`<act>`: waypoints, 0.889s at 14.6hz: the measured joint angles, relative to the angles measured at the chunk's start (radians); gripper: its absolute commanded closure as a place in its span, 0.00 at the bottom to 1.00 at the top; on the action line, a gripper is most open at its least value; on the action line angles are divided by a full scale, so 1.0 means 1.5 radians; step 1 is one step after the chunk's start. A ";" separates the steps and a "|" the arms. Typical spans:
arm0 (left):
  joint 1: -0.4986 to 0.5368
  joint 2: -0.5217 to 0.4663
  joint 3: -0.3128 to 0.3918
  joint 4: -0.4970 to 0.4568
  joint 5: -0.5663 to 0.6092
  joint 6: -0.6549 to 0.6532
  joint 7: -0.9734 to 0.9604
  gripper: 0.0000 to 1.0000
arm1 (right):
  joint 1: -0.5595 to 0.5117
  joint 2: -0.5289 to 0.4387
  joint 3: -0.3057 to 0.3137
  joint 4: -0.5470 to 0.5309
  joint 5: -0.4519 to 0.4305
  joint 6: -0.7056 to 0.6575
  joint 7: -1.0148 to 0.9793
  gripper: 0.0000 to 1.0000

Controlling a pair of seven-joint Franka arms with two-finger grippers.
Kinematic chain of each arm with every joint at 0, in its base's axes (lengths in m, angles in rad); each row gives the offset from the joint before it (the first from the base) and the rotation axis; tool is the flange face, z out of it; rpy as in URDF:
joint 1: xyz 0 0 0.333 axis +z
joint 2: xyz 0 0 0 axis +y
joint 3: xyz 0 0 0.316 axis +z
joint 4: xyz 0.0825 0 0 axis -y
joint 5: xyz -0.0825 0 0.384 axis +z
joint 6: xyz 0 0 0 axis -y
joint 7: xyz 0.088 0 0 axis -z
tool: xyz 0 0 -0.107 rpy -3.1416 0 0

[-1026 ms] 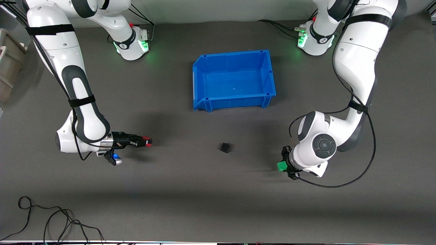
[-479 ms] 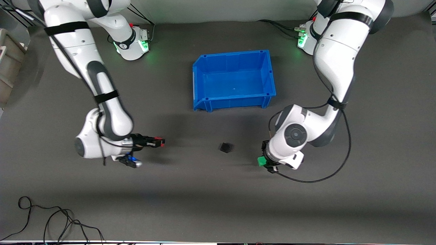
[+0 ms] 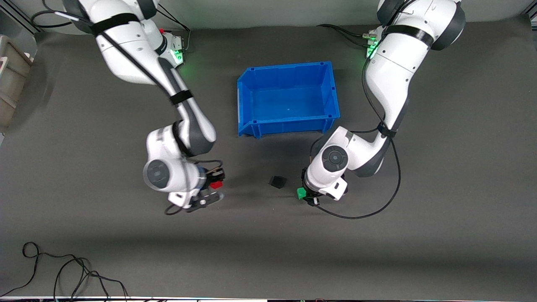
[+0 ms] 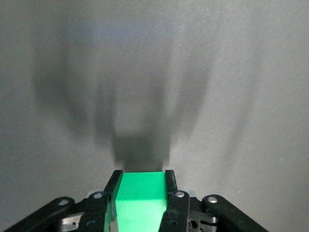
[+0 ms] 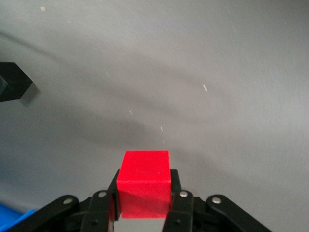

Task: Attach green and red cubes to black cube
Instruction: 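Lower the red cube beside the black cube while the left lowers green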

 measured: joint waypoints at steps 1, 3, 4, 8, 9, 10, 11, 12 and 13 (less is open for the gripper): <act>-0.005 0.001 0.000 0.000 0.000 0.000 0.000 1.00 | 0.016 0.004 0.000 0.002 -0.035 0.020 -0.013 1.00; -0.011 0.002 0.000 0.000 0.000 0.000 -0.001 1.00 | 0.035 0.013 0.000 0.004 -0.065 0.053 -0.056 1.00; -0.012 0.002 0.000 0.000 0.000 0.000 -0.001 1.00 | 0.037 0.017 0.000 0.007 -0.070 0.064 -0.088 1.00; -0.012 0.004 0.001 0.008 0.000 0.000 -0.003 1.00 | 0.028 0.029 -0.008 0.009 -0.071 0.116 -0.246 1.00; -0.012 0.004 0.001 0.011 0.000 0.000 -0.003 1.00 | 0.028 0.032 -0.008 0.011 -0.071 0.118 -0.280 1.00; -0.012 0.004 0.001 0.013 0.000 0.000 -0.003 1.00 | 0.028 0.034 -0.008 0.013 -0.071 0.119 -0.308 1.00; -0.013 0.004 0.001 0.014 0.000 0.000 -0.004 1.00 | 0.029 0.036 -0.007 0.014 -0.069 0.119 -0.319 1.00; -0.014 0.004 0.001 0.014 0.000 0.000 -0.005 1.00 | 0.031 0.036 -0.007 0.015 -0.059 0.119 -0.314 1.00; -0.016 0.004 0.000 0.014 0.000 0.000 -0.006 1.00 | 0.032 0.036 -0.007 0.016 -0.030 0.119 -0.297 1.00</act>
